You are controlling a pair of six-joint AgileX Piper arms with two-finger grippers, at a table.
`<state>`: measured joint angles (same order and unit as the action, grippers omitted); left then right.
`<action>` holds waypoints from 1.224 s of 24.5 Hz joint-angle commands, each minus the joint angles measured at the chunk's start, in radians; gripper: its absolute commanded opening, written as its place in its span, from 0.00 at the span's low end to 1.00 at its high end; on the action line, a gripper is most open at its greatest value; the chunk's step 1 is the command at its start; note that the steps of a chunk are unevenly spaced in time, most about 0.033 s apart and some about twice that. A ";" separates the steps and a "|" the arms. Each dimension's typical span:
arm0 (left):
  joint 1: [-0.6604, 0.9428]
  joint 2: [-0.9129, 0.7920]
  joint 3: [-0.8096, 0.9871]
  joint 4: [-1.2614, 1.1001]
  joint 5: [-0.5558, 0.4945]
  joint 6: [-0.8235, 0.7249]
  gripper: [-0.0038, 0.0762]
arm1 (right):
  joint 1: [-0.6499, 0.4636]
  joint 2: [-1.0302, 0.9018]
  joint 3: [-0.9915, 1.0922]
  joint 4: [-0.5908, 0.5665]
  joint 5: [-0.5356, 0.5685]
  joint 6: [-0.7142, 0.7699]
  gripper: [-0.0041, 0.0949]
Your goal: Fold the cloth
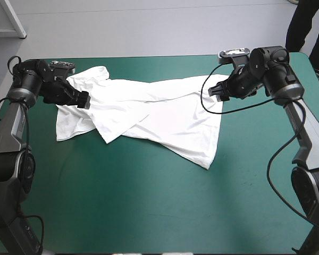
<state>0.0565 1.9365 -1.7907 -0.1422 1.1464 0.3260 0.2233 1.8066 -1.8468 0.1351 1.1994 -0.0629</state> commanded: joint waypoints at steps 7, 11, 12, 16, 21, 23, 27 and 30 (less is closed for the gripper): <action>-0.001 -0.091 0.020 0.175 0.137 -0.107 0.88 | -0.001 -0.202 0.304 0.069 -0.018 -0.057 0.61; 0.008 -0.091 0.188 0.176 0.011 -0.118 0.88 | -0.001 -0.200 0.335 0.069 -0.018 -0.076 0.61; 0.008 -0.091 0.238 0.176 -0.040 -0.120 0.88 | -0.001 -0.200 0.335 0.069 -0.021 -0.076 0.61; 0.008 -0.068 0.334 0.184 -0.152 -0.126 0.88 | -0.001 -0.200 0.335 0.093 -0.020 -0.076 0.61; 0.008 -0.006 0.341 0.160 -0.185 -0.126 0.74 | 0.010 -0.200 0.335 0.148 -0.027 -0.103 0.61; 0.008 0.014 0.341 0.135 -0.185 -0.126 0.62 | 0.037 -0.198 0.335 0.141 -0.043 -0.103 0.61; 0.008 0.024 0.345 0.106 -0.185 -0.126 0.32 | 0.111 -0.168 0.335 0.098 -0.065 -0.086 0.61; 0.008 0.024 0.345 0.107 -0.185 -0.096 0.08 | 0.158 -0.118 0.335 0.074 -0.084 -0.060 0.61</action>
<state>0.0662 1.9488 -1.4514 -0.0216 1.0116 0.2135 0.3474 1.6873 -1.4911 0.2260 1.1524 -0.1375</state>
